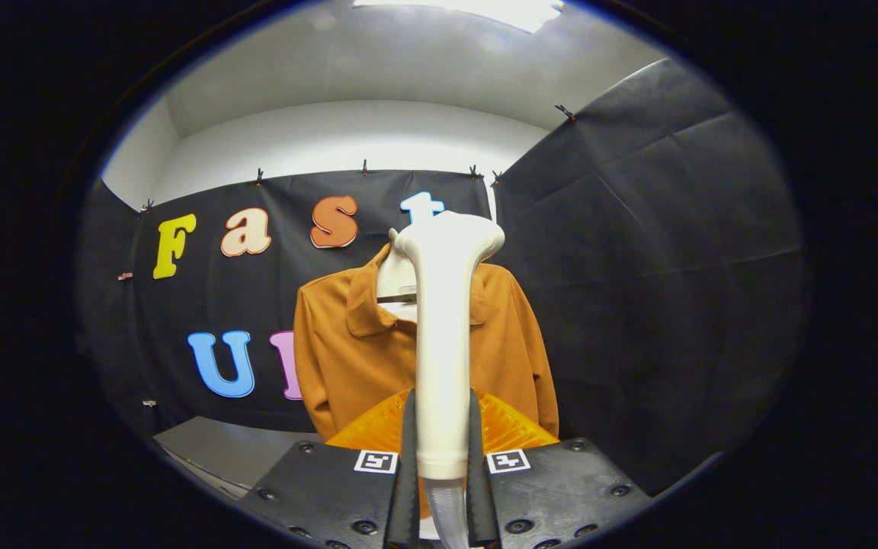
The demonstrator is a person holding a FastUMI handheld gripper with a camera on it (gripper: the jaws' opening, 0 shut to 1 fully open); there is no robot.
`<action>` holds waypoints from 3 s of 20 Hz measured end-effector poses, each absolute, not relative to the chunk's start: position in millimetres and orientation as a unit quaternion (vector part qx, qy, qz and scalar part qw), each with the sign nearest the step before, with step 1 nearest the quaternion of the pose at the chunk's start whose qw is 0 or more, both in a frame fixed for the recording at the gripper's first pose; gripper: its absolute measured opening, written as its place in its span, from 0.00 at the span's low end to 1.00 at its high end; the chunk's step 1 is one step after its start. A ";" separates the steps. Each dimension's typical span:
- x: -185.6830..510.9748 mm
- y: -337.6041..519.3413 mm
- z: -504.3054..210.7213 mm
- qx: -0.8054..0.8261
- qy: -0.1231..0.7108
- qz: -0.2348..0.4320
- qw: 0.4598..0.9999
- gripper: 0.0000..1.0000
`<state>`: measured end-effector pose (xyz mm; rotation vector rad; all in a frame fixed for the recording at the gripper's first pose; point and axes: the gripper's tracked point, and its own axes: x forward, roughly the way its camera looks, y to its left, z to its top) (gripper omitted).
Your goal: Iron the clothes twice with a garment steamer, once on the left side and once on the right side.
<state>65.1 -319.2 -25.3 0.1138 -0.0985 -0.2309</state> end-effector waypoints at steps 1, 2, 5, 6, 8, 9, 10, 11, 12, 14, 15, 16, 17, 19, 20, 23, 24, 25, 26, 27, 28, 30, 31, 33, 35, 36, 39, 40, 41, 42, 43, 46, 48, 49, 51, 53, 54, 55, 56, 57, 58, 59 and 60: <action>71.5 -322.1 -31.1 0.060 -0.044 -0.114 0.991 0.28; 78.7 -325.5 -39.5 0.061 -0.038 -0.112 0.991 0.28; 99.6 -339.0 -64.3 0.060 -0.016 -0.108 0.992 0.28; 105.5 -344.0 -72.2 0.060 -0.007 -0.108 0.992 0.28; 117.7 -354.7 -85.6 0.065 0.008 -0.108 0.992 0.28; 124.8 -357.2 -91.1 0.069 0.014 -0.108 0.992 0.28; 129.9 -360.7 -98.6 0.074 0.021 -0.107 0.991 0.28; 132.0 -364.7 -108.9 0.079 0.029 -0.106 0.991 0.28; 133.3 -366.6 -119.4 0.084 0.038 -0.106 0.990 0.28; 135.6 -369.6 -138.7 0.087 0.056 -0.104 0.989 0.28; 135.3 -370.2 -149.4 0.085 0.067 -0.104 0.989 0.28; 134.0 -369.2 -161.7 0.087 0.082 -0.101 0.988 0.28; 133.0 -368.4 -168.6 0.090 0.086 -0.097 0.987 0.28; 128.8 -366.6 -184.4 0.093 0.105 -0.093 0.986 0.28; 126.6 -366.8 -190.9 0.092 0.113 -0.093 0.985 0.28; 120.6 -365.9 -213.3 0.090 0.136 -0.095 0.982 0.28; 117.6 -365.3 -222.9 0.092 0.146 -0.096 0.980 0.28; 113.1 -364.9 -233.8 0.094 0.156 -0.098 0.978 0.28; 109.4 -364.2 -246.5 0.095 0.168 -0.101 0.976 0.28; 104.0 -362.0 -260.0 0.097 0.181 -0.104 0.973 0.28; 99.5 -359.5 -274.2 0.097 0.193 -0.106 0.971 0.28; 88.3 -354.9 -300.9 0.097 0.221 -0.111 0.964 0.28; 81.1 -351.9 -313.3 0.098 0.235 -0.115 0.960 0.28; 67.9 -352.0 -334.3 0.098 0.258 -0.125 0.953 0.28; 53.0 -357.1 -349.6 0.100 0.277 -0.141 0.945 0.28; 47.1 -355.7 -355.6 0.103 0.285 -0.146 0.942 0.28; 21.1 -353.5 -377.5 0.097 0.316 -0.161 0.930 0.28; 15.2 -349.3 -383.2 0.102 0.321 -0.163 0.927 0.28; 8.7 -344.4 -388.1 0.106 0.325 -0.163 0.926 0.28; 2.4 -338.2 -392.4 0.110 0.328 -0.163 0.924 0.28; -4.4 -332.1 -396.8 0.111 0.331 -0.163 0.923 0.28; -15.3 -309.3 -399.2 0.118 0.333 -0.159 0.922 0.29; -16.4 -293.5 -388.9 0.114 0.317 -0.149 0.930 0.28; -16.8 -286.7 -377.3 0.109 0.309 -0.143 0.934 0.28; -11.8 -272.9 -353.7 0.098 0.290 -0.132 0.943 0.28; -5.3 -260.6 -325.6 0.090 0.267 -0.123 0.951 0.28; -2.1 -254.5 -309.3 0.088 0.255 -0.119 0.956 0.28; 0.9 -248.1 -293.8 0.086 0.241 -0.115 0.960 0.28; 5.0 -241.8 -276.6 0.082 0.227 -0.111 0.964 0.28; 8.8 -236.1 -260.6 0.076 0.212 -0.107 0.968 0.28; 11.0 -229.8 -244.7 0.070 0.199 -0.102 0.972 0.28; 12.5 -223.2 -227.8 0.065 0.185 -0.098 0.976 0.28; 14.1 -217.1 -212.1 0.060 0.172 -0.094 0.979 0.28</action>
